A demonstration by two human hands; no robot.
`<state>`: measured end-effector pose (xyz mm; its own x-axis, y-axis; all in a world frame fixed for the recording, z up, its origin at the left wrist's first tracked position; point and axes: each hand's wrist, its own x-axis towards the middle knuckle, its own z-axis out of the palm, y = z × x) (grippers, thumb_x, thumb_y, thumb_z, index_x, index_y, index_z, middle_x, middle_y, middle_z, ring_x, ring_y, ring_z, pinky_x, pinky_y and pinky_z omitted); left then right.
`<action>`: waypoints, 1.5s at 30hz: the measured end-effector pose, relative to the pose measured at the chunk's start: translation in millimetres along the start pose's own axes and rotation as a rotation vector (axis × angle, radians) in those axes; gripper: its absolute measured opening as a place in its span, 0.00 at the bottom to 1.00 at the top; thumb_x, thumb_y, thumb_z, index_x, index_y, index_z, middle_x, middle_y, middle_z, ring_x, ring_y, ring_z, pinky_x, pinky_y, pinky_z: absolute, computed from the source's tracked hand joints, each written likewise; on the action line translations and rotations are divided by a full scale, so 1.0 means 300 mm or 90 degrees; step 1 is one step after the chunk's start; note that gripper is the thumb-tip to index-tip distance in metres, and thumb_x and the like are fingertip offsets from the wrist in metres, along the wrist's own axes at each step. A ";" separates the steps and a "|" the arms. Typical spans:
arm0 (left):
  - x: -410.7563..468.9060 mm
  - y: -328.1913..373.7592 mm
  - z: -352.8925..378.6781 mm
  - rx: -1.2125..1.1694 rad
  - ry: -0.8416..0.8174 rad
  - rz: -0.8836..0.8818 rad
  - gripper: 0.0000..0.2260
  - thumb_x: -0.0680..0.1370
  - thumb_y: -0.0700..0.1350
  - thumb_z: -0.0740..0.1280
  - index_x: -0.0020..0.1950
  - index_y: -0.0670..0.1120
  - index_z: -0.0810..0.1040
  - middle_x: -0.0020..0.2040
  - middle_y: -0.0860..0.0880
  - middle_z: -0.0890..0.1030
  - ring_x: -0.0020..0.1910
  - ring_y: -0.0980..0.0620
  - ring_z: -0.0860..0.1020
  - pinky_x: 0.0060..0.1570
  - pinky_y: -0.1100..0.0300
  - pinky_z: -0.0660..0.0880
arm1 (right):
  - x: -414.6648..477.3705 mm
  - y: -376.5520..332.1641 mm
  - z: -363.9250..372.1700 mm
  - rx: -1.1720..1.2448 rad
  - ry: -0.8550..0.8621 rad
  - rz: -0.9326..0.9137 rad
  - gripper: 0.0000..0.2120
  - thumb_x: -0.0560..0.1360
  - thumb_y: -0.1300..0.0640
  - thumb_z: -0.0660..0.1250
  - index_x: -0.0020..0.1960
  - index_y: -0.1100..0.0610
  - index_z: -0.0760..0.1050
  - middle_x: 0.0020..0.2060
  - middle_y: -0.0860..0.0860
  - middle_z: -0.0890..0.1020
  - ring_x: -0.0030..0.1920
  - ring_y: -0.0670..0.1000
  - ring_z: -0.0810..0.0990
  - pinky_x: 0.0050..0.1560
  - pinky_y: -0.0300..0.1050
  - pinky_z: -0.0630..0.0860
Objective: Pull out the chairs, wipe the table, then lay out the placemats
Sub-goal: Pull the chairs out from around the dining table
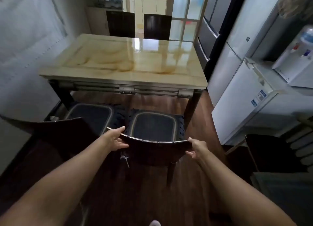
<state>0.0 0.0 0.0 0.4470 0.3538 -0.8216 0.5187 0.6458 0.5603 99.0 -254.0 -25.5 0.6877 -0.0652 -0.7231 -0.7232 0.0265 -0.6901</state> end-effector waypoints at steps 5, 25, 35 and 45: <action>0.063 0.006 0.061 -0.058 0.003 -0.038 0.22 0.80 0.46 0.61 0.71 0.37 0.63 0.76 0.40 0.58 0.74 0.40 0.60 0.70 0.44 0.63 | 0.062 0.020 0.069 0.048 -0.054 0.092 0.05 0.78 0.60 0.65 0.48 0.61 0.70 0.44 0.58 0.76 0.40 0.57 0.77 0.31 0.55 0.79; 0.320 0.148 0.136 -0.049 0.057 -0.083 0.10 0.75 0.31 0.58 0.54 0.40 0.68 0.59 0.38 0.70 0.62 0.34 0.71 0.38 0.35 0.73 | 0.278 -0.097 0.222 0.086 0.023 0.133 0.08 0.69 0.69 0.61 0.48 0.64 0.67 0.41 0.61 0.73 0.39 0.62 0.75 0.26 0.64 0.76; 0.352 0.380 0.229 -0.004 0.080 -0.057 0.15 0.75 0.31 0.57 0.61 0.37 0.68 0.68 0.32 0.64 0.63 0.24 0.66 0.47 0.32 0.71 | 0.296 -0.308 0.354 0.051 0.031 0.098 0.12 0.70 0.68 0.59 0.53 0.63 0.67 0.53 0.64 0.71 0.53 0.69 0.73 0.36 0.74 0.74; 0.393 0.602 0.360 -0.028 0.090 -0.086 0.20 0.78 0.33 0.54 0.70 0.30 0.59 0.71 0.28 0.54 0.69 0.26 0.59 0.66 0.41 0.64 | 0.395 -0.565 0.481 0.023 0.036 0.106 0.14 0.72 0.68 0.58 0.57 0.63 0.64 0.53 0.67 0.64 0.63 0.75 0.65 0.55 0.75 0.69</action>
<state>225.2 85.3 15.8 0.2670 0.3508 -0.8976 0.5336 0.7218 0.4408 312.3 -122.2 1.5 0.5535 -0.1122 -0.8253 -0.8231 0.0774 -0.5625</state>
